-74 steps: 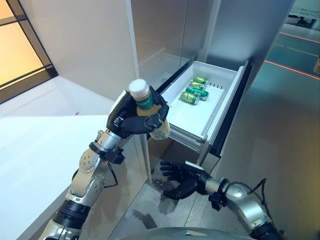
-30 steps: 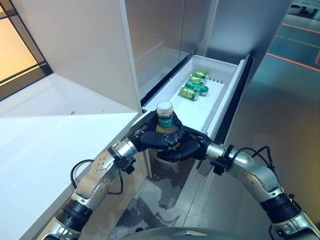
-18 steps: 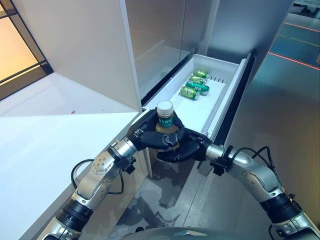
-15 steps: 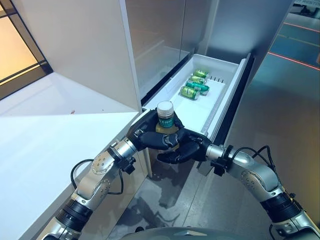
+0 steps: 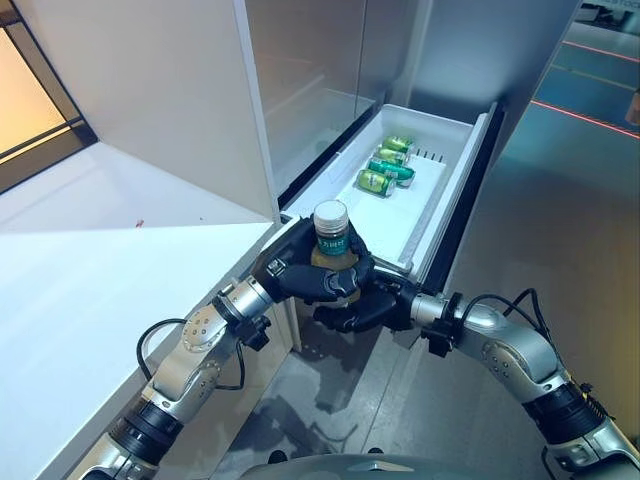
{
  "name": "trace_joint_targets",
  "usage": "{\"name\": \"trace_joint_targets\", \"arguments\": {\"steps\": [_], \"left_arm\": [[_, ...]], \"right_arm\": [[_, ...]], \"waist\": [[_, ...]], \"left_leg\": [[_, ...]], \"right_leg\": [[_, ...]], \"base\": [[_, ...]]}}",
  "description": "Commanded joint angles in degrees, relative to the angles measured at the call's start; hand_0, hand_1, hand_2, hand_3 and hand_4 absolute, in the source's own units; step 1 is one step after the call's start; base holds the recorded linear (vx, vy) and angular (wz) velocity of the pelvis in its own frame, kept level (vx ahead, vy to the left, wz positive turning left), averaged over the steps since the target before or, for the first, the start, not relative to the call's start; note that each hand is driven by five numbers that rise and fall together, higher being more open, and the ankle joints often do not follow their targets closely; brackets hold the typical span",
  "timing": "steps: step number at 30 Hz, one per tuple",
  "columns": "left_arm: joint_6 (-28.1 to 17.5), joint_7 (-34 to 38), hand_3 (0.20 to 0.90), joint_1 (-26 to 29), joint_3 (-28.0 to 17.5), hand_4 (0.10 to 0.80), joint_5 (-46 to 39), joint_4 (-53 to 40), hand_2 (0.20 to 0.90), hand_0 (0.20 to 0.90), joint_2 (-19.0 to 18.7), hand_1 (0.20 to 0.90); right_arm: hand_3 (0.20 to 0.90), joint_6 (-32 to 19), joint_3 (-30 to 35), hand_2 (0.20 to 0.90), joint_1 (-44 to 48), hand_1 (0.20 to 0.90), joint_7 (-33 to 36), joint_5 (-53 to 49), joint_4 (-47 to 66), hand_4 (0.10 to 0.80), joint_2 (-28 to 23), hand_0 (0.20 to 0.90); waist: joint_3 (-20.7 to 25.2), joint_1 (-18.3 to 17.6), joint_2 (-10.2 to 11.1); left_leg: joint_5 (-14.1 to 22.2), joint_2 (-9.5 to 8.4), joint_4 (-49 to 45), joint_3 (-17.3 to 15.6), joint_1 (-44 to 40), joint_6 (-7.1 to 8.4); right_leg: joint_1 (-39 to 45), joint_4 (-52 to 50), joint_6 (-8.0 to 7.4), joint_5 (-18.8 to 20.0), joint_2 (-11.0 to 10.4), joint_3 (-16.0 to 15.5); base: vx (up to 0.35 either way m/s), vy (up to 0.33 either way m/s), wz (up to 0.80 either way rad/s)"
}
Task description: Put drinks into fridge and close the fridge
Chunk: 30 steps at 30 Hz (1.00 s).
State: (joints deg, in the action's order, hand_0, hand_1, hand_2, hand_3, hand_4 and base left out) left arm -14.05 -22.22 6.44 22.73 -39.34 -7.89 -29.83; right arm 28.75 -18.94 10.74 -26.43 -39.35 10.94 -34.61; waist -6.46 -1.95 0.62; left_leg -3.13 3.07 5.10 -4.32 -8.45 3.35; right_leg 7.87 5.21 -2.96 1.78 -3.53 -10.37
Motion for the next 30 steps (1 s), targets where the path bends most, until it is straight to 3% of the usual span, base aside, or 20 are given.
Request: {"name": "trace_joint_targets", "arguments": {"steps": [1, 2, 3, 8, 13, 17, 21, 30], "left_arm": [[-13.5, -1.8, 0.337, 12.9, -0.4, 0.237, -2.1, -6.1, 0.418, 0.418, 3.0, 0.418], [-13.4, -1.4, 0.502, 13.1, -0.4, 0.402, -1.5, -6.0, 0.559, 0.559, 3.2, 0.559], [-13.1, -0.9, 0.9, 13.2, -0.2, 0.8, -0.7, -6.0, 0.9, 0.9, 3.6, 0.9], [-11.8, 1.1, 0.9, 13.6, -0.3, 0.8, 0.0, -5.3, 0.9, 0.9, 4.4, 0.9], [-9.4, 5.0, 0.9, 13.0, -0.6, 0.8, 1.2, -2.8, 0.9, 0.9, 5.7, 0.9], [-8.5, 7.5, 0.9, 11.2, -0.8, 0.8, 7.0, 1.0, 0.9, 0.9, 4.9, 0.9], [-4.4, 5.8, 0.9, 7.8, -1.1, 0.8, 7.3, 4.7, 0.9, 0.9, 3.1, 0.9], [8.6, -2.1, 0.9, -1.9, 4.3, 0.8, 0.6, 14.0, 0.9, 0.9, 0.6, 0.9]], "right_arm": [[0.2, -9.1, 2.8, 0.3, 8.9, 0.3, 4.1, -8.3, 3.6, 0.1, 3.0, 0.3], [0.2, -10.0, 3.4, 0.3, 9.5, 0.3, 5.0, -8.1, 3.8, 0.1, 3.1, 0.3], [0.2, -10.5, 4.0, 0.3, 10.5, 0.3, 6.1, -7.5, 4.2, 0.1, 3.2, 0.3], [0.2, -12.9, 5.9, 0.3, 15.0, 0.3, 11.5, -3.3, 3.9, 0.1, 2.3, 0.3], [0.2, -12.0, 7.9, 0.3, 20.0, 0.3, 17.3, 0.6, 1.0, 0.1, 0.5, 0.3], [0.2, -10.9, 10.0, 0.3, 24.8, 0.3, 22.6, 3.7, -3.9, 0.1, -2.6, 0.3], [0.2, -9.9, 11.8, 0.3, 28.9, 0.3, 25.7, 2.7, -11.6, 0.1, -7.1, 0.3], [0.2, -12.3, 8.4, 0.3, 41.2, 0.3, 25.5, -5.3, -37.2, 0.1, -14.1, 0.3]], "waist": [[3.7, -1.0, 1.2], [3.7, -1.0, 1.1], [3.7, -0.9, 1.1], [3.6, -0.7, 1.0], [3.6, -0.1, 1.1], [3.7, 0.8, 1.5], [3.8, 2.0, 1.9], [3.3, 5.8, 2.1]], "left_leg": [[5.6, -5.22, -0.2, -0.7, -0.7, -4.68], [5.6, -5.21, -0.2, -0.7, -0.7, -4.65], [5.6, -5.23, -0.2, -0.7, -0.7, -4.67], [5.8, -5.32, -0.3, -0.5, -0.7, -4.63], [6.0, -5.36, -0.4, -0.4, -0.6, -4.51], [6.1, -5.44, -0.6, -0.2, -0.3, -4.4], [6.1, -5.44, -0.7, 0.1, -0.2, -4.35], [5.4, -5.46, -1.1, 1.1, 0.3, -3.74]], "right_leg": [[-1.3, -5.1, -0.02, -4.5, 4.6, 3.7], [-1.3, -5.1, -0.01, -4.5, 4.6, 3.7], [-1.3, -5.1, 0.02, -4.5, 4.6, 3.7], [-1.1, -4.9, 0.13, -4.4, 4.6, 3.4], [-1.0, -4.7, 0.29, -4.4, 4.5, 2.9], [-0.8, -4.5, 0.46, -4.4, 4.4, 2.3], [-0.6, -4.4, 0.6, -4.5, 4.2, 1.6], [-0.1, -4.1, 0.82, -4.3, 3.9, -0.7]], "base": [[0.0, 0.0, 0.0], [0.0, 0.0, 0.0], [0.0, 0.0, 0.0], [0.0, 0.0, 0.0], [0.0, 0.0, 0.0], [0.002, 0.0, 0.02], [0.009, 0.007, 0.07], [0.028, 0.022, 0.08]]}}
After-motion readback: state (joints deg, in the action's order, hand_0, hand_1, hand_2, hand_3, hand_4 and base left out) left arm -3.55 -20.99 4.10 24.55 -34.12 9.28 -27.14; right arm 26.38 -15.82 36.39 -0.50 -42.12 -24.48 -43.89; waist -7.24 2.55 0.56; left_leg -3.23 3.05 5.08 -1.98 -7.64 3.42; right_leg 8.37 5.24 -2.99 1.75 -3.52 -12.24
